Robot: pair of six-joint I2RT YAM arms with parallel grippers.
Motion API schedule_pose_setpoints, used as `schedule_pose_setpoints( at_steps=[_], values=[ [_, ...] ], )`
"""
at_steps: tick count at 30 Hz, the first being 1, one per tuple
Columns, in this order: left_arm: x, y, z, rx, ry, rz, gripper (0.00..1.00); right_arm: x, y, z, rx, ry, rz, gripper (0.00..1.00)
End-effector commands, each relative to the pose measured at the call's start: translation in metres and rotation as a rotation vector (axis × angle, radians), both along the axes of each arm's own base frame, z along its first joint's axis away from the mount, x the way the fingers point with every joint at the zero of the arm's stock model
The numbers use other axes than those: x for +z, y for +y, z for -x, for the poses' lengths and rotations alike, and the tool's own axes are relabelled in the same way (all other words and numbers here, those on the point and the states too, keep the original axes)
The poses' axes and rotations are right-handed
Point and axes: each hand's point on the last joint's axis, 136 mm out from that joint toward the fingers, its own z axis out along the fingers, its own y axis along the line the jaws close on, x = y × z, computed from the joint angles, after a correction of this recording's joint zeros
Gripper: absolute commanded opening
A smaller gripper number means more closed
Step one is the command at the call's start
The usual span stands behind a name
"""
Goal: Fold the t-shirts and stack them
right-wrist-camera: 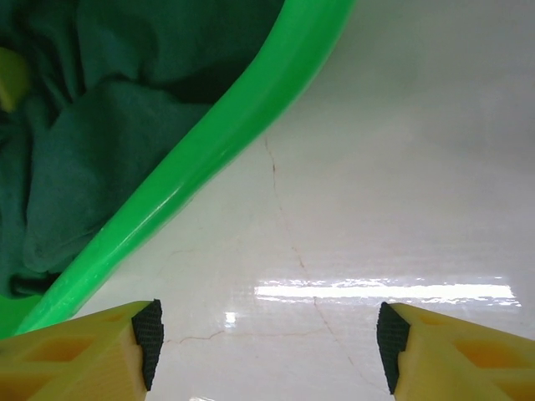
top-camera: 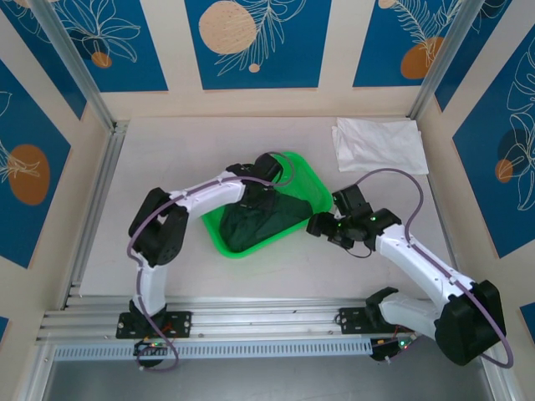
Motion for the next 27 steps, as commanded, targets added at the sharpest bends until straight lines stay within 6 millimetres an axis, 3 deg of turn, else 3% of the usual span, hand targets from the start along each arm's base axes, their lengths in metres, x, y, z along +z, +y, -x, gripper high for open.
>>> schedule_pose_setpoints(
  at_steps=[1, 7, 12, 14, 16, 21, 23, 27],
  values=[
    [0.101, 0.001, -0.012, 0.029, -0.221, 0.142, 0.0, 0.009, 0.013, -0.008, -0.003, -0.019, -0.004, 0.68],
    [0.226, 0.035, 0.005, 0.082, -0.467, 0.288, 0.0, -0.001, 0.034, -0.013, 0.018, -0.017, 0.05, 0.66],
    [0.311, 0.083, 0.028, 0.153, -0.644, 0.337, 0.0, -0.009, 0.055, -0.034, 0.033, -0.03, 0.114, 0.53],
    [0.346, 0.108, 0.039, 0.19, -0.71, 0.338, 0.0, -0.011, 0.065, -0.047, 0.052, -0.034, 0.136, 0.42],
    [0.373, 0.132, 0.05, 0.228, -0.782, 0.324, 0.0, -0.014, 0.078, -0.06, 0.077, -0.028, 0.151, 0.28],
    [0.446, 0.198, 0.081, 0.351, -1.015, 0.325, 0.0, -0.012, 0.115, -0.098, 0.134, -0.084, 0.197, 0.27],
    [0.473, 0.216, 0.092, 0.378, -1.103, 0.323, 0.0, -0.009, 0.137, -0.115, 0.162, -0.104, 0.185, 0.27],
    [0.506, 0.24, 0.103, 0.425, -1.187, 0.267, 0.0, -0.005, 0.193, -0.142, 0.233, -0.13, 0.106, 0.29]
  ],
)
